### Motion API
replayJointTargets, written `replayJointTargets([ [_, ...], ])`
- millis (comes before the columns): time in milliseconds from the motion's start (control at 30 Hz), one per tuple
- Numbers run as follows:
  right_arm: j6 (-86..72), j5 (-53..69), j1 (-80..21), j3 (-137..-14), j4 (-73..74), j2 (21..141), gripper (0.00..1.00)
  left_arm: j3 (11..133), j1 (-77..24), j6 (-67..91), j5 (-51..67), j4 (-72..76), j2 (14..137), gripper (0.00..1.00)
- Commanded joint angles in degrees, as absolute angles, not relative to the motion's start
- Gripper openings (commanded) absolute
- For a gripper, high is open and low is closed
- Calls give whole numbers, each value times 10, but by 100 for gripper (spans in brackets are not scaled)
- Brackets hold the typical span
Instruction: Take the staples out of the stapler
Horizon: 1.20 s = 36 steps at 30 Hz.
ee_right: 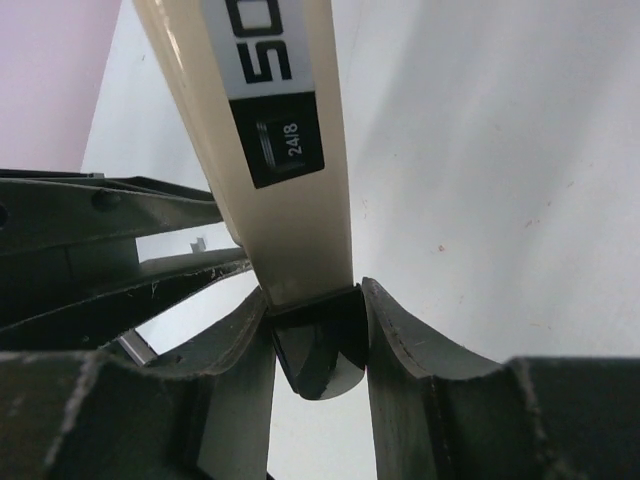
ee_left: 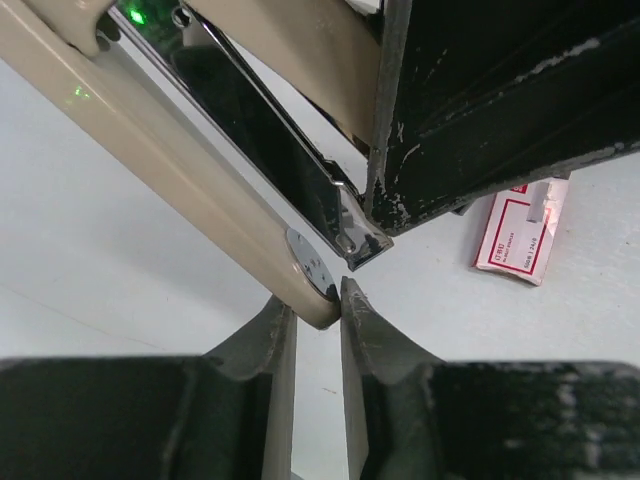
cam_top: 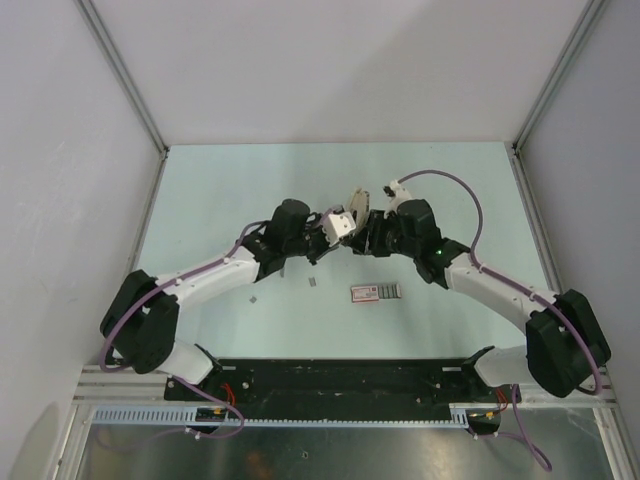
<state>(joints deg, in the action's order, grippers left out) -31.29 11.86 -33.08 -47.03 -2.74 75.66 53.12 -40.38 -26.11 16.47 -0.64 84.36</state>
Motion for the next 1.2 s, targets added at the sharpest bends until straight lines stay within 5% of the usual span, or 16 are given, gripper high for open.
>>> replayJointTargets([
  [0,-328,30,-326,-543,-101,781,0,555,-419,-248,257,-69,842,23],
  [167,-308,11,-329,-597,-65,826,0,571,-402,-242,279,-110,841,37],
  [267,-285,-11,-326,-649,9,863,0,577,-348,-205,312,-115,821,70],
  [367,-266,-38,-325,-678,63,896,0,583,-276,-175,349,-115,797,79],
  [700,-230,-93,-347,-715,81,964,0,552,-139,-177,346,-115,739,78],
  [1167,-91,-306,-416,-788,-95,1069,0,498,-105,-193,331,-113,704,74],
])
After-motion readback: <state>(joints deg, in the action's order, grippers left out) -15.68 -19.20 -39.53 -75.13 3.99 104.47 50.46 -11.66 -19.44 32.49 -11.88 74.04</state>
